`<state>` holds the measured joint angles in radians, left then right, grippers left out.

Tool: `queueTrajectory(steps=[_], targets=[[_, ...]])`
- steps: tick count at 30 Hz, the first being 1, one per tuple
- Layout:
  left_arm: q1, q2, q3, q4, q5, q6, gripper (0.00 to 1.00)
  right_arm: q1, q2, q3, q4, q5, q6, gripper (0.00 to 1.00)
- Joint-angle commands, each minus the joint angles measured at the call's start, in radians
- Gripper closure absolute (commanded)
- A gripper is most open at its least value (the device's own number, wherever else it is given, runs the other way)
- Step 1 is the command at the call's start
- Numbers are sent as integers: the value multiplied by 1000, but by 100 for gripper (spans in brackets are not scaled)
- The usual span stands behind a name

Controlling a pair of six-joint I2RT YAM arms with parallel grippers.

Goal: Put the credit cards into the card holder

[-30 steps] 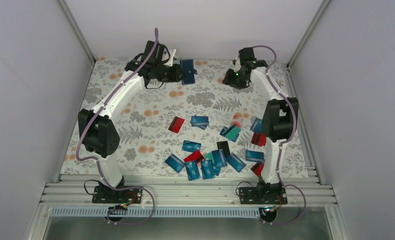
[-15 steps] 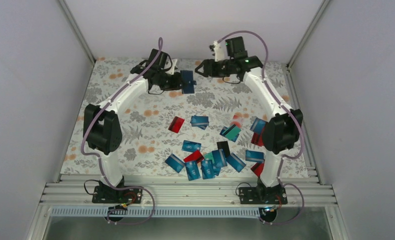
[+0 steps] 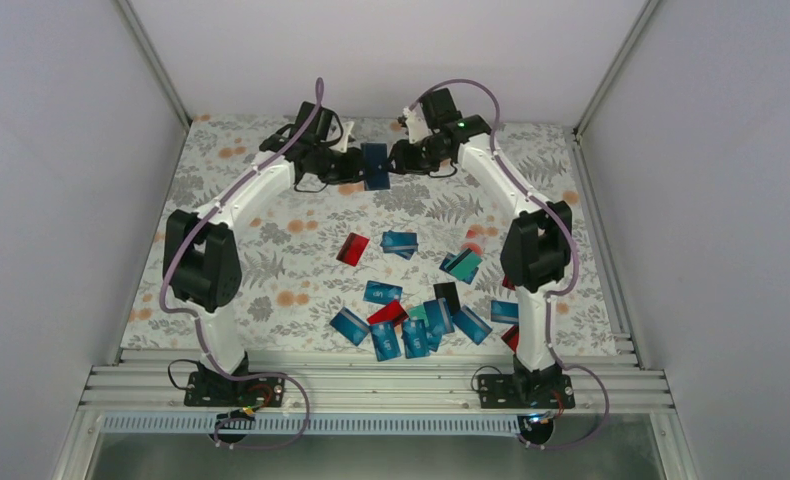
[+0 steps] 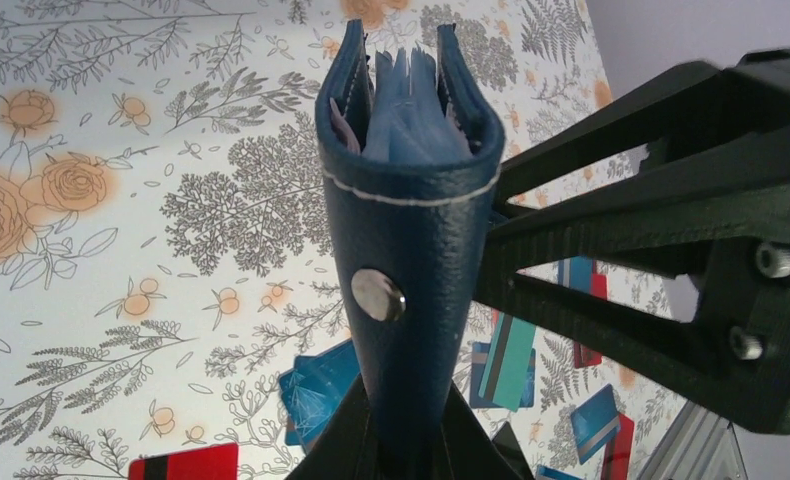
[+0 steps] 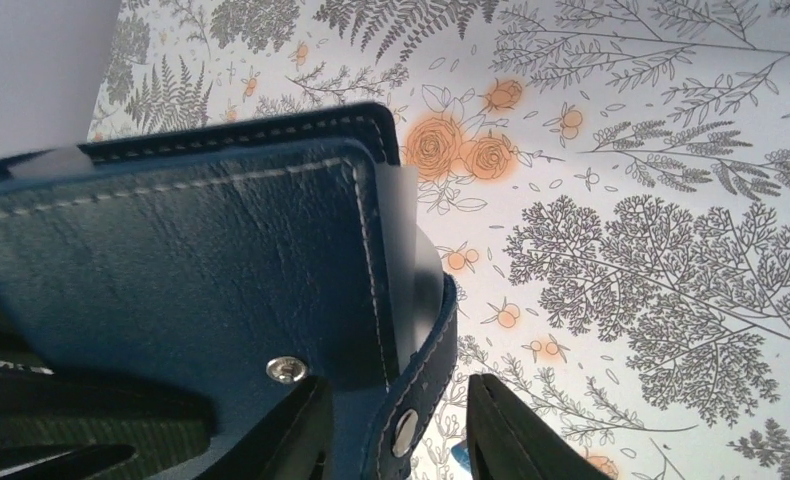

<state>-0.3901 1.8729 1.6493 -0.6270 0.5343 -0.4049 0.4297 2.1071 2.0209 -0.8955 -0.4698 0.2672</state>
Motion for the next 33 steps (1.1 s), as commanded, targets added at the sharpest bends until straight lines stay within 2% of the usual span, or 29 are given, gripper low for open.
queueTrajectory(steps=[1,6,8,12,18,23,29,33], targets=[[-1,-52,-31,35,31,-4,98,14,16,56,-32,41,-5,72],[1,-63,-56,45,28,-6,98,14,13,30,-29,28,-4,89],[0,-60,-55,44,31,-8,98,13,10,7,-35,28,-9,93],[1,-52,-47,44,39,-9,98,14,-6,-43,-26,20,-13,90],[0,-38,-39,46,54,-9,98,14,-1,-48,-22,0,-22,79],[1,-35,-38,50,62,-7,98,11,-10,-59,-6,15,-24,83],[1,-21,-22,55,80,5,98,9,1,-58,-3,-28,-30,95],[3,9,0,23,74,31,98,9,9,-61,1,-59,-27,96]])
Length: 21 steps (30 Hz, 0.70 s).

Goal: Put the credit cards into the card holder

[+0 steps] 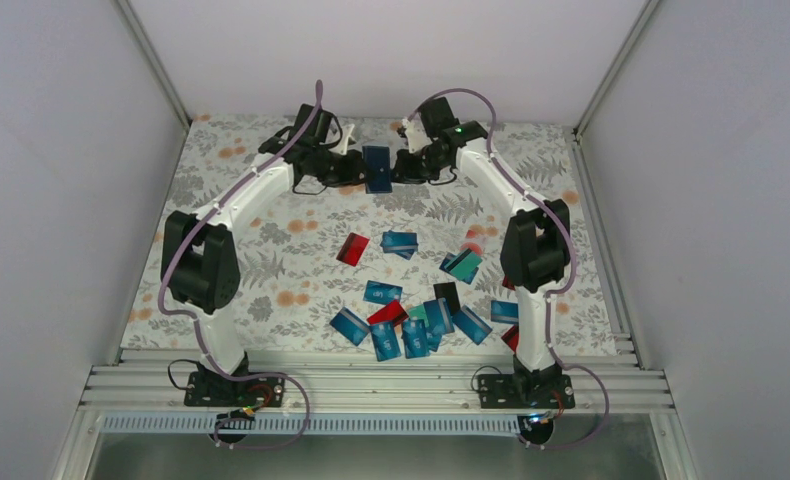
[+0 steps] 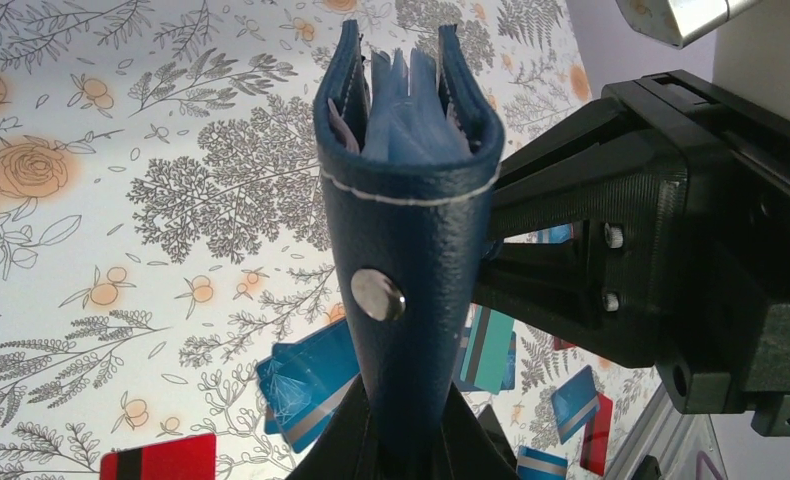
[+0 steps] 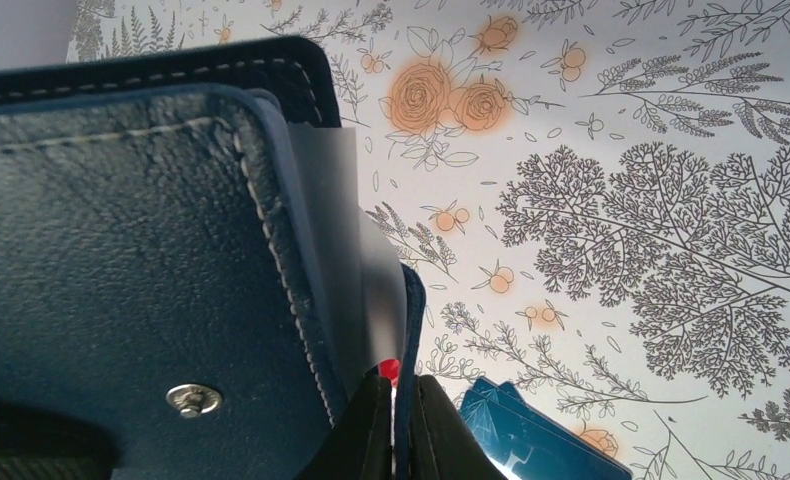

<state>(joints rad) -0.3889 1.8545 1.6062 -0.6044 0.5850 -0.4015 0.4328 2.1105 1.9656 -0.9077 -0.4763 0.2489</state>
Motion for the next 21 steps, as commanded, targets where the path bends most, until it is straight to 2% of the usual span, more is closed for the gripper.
queueTrajectory(steps=[1,4,7,10,12,17,21], targets=[[3,36,46,-10,19,41,97,6,12,-11,14,-72,-6,96],[21,58,47,-52,-26,67,89,8,36,-32,21,-146,12,96],[63,79,20,-73,-62,80,69,8,74,-39,43,-207,23,96],[102,86,-39,-55,-111,85,38,12,123,-35,88,-295,49,96],[113,101,-47,-67,-154,97,24,19,161,-29,102,-339,65,96],[99,93,-80,-80,-231,117,10,32,220,-27,96,-364,86,96],[75,77,-141,-43,-217,109,5,32,232,-16,85,-366,88,96]])
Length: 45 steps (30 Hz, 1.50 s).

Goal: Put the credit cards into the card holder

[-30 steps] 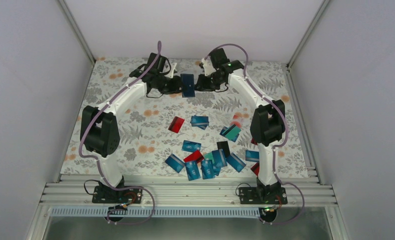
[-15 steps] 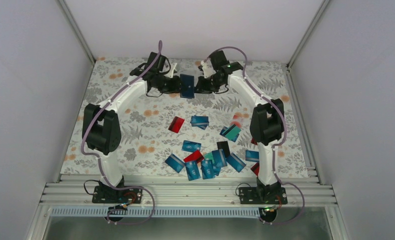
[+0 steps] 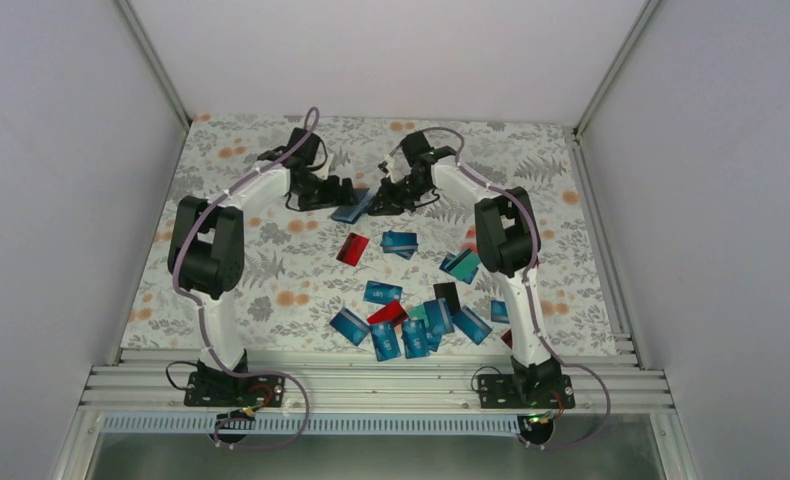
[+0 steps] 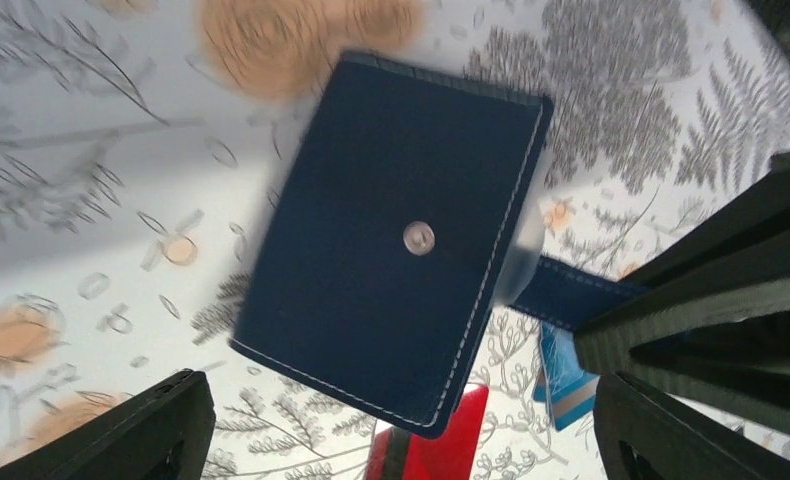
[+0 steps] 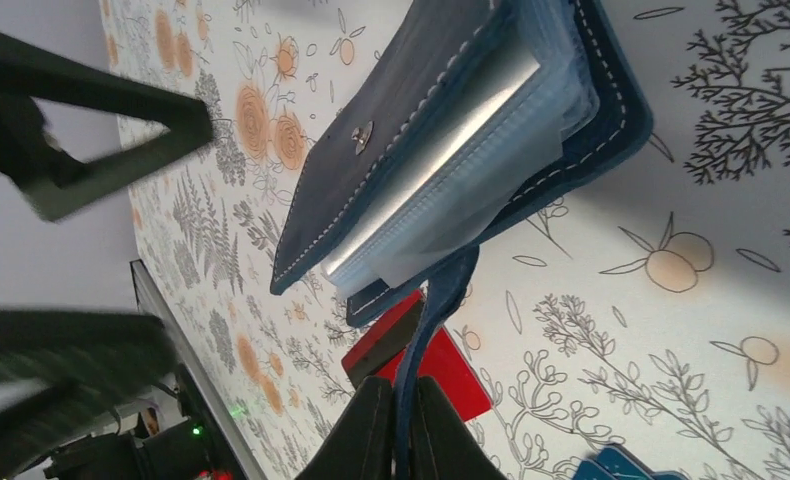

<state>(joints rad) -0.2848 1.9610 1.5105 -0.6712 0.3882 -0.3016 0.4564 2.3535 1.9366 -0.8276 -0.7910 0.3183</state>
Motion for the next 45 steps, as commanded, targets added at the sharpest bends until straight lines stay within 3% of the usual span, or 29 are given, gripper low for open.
queueTrajectory(steps=[1,14,25,38,45], targets=[[-34,-27,-57,32,-18,2,5,8,-11,16,3,-50,17,96],[-54,29,-1,42,-72,67,8,-13,-8,26,-50,-31,-17,96],[-102,144,158,-34,-229,103,12,-16,-18,22,-64,-8,-29,96],[-80,173,211,-72,-373,134,24,-29,-34,7,-83,21,-40,96],[-53,134,208,-76,-381,132,33,-44,-25,7,-93,35,-38,96]])
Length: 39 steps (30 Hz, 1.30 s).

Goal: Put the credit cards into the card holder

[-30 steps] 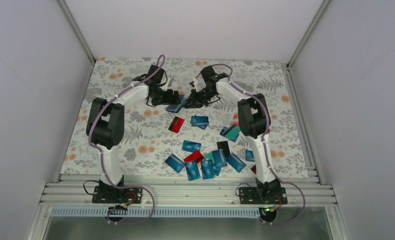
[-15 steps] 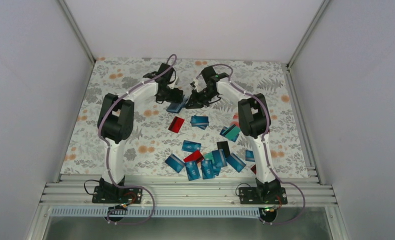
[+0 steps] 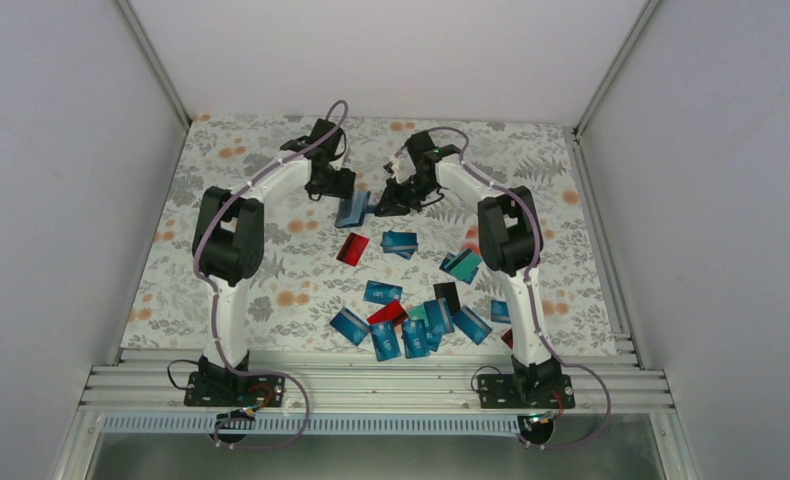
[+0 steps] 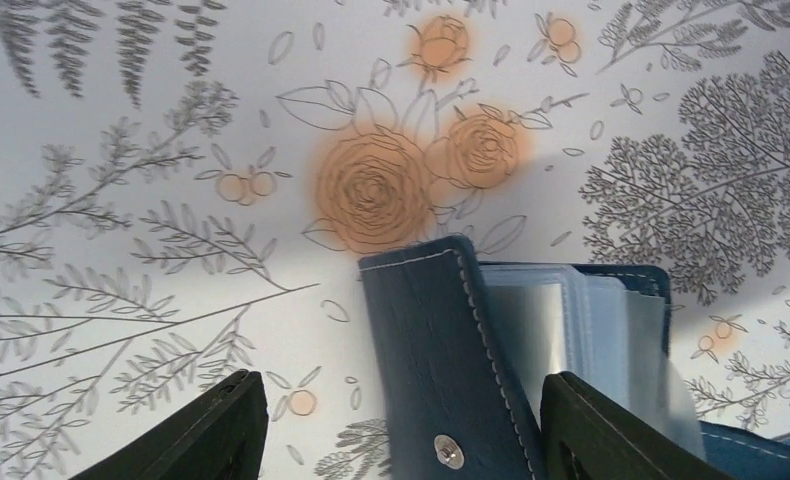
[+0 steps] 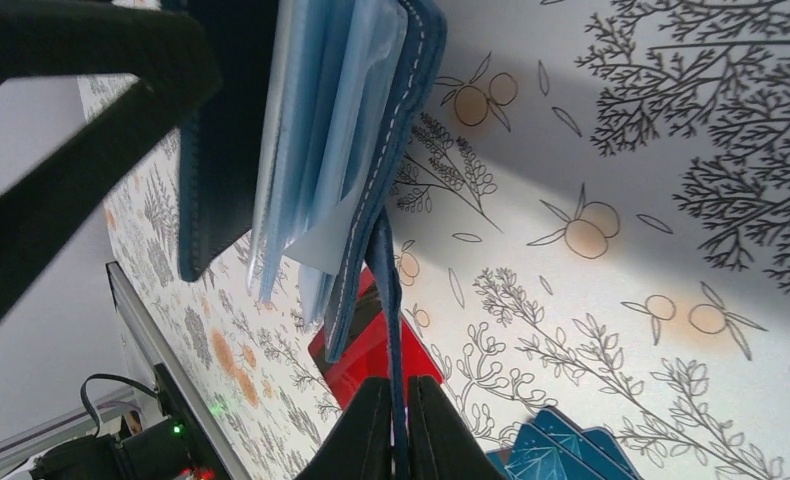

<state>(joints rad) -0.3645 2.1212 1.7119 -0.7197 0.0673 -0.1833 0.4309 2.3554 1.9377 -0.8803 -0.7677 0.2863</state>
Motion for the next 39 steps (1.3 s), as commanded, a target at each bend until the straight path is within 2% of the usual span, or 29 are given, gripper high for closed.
queueTrajectory(steps=[1,11,16,24,27,29,34,39], targets=[[29,-31,0,-25,-58,13,34,-21,-24,6,-41,12,-4,96],[95,-55,-118,30,-29,15,48,-39,-13,13,-48,26,0,96],[129,-55,-186,86,59,13,51,-49,8,26,-43,36,6,96],[131,-37,-245,101,51,5,55,-60,125,135,-55,117,18,96],[131,-58,-263,103,75,-23,55,-63,171,213,-98,147,2,90],[128,-88,-283,112,94,-39,55,-63,179,239,-120,154,-2,83],[125,-164,-301,115,142,-55,54,-63,124,229,-133,159,-5,63],[116,-223,-310,100,185,-49,48,-62,51,213,-163,201,-22,53]])
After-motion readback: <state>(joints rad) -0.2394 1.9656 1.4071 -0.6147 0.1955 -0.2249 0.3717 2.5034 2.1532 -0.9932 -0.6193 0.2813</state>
